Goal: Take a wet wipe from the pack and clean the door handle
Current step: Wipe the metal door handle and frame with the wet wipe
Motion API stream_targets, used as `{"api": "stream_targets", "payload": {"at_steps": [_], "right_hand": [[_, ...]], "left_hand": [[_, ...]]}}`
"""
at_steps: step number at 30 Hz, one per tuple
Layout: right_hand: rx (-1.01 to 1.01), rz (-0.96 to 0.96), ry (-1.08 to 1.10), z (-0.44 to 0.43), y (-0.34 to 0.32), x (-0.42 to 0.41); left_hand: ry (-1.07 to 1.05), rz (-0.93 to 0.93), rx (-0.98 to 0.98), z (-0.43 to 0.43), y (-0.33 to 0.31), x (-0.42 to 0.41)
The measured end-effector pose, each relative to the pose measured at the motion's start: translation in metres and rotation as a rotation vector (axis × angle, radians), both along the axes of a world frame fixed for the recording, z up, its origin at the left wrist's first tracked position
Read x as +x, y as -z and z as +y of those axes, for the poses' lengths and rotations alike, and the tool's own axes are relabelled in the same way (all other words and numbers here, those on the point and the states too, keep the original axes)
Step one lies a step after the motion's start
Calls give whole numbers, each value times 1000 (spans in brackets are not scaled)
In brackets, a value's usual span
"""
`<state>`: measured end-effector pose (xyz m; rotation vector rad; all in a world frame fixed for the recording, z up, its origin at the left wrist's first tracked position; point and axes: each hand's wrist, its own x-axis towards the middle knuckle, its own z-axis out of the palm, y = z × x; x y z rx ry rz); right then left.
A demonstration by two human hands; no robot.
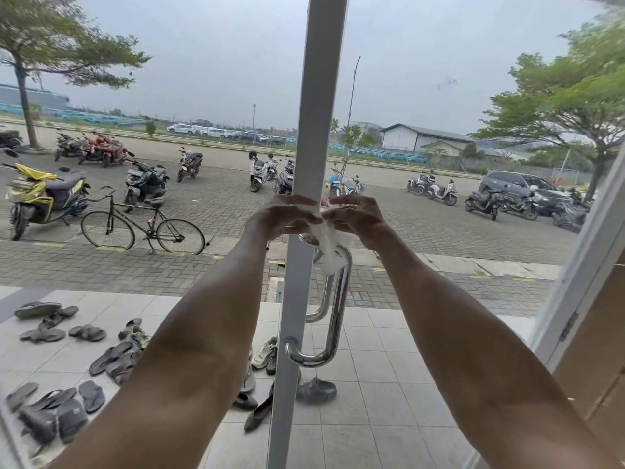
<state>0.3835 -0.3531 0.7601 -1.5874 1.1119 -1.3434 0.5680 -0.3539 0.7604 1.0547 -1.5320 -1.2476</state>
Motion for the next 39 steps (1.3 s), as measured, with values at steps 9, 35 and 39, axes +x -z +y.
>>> {"api": "stream_targets", "payload": {"at_steps": [9,35,39], "right_hand": [[26,-27,76,-6,2,-8],[-52,171,297,-32,19,38],[-3,110,338,-43,22,38]], "left_hand": [[-96,76,21,-4,5,-2],[-60,93,119,-37,40,17],[-163,124,99,-49,46,25]]}}
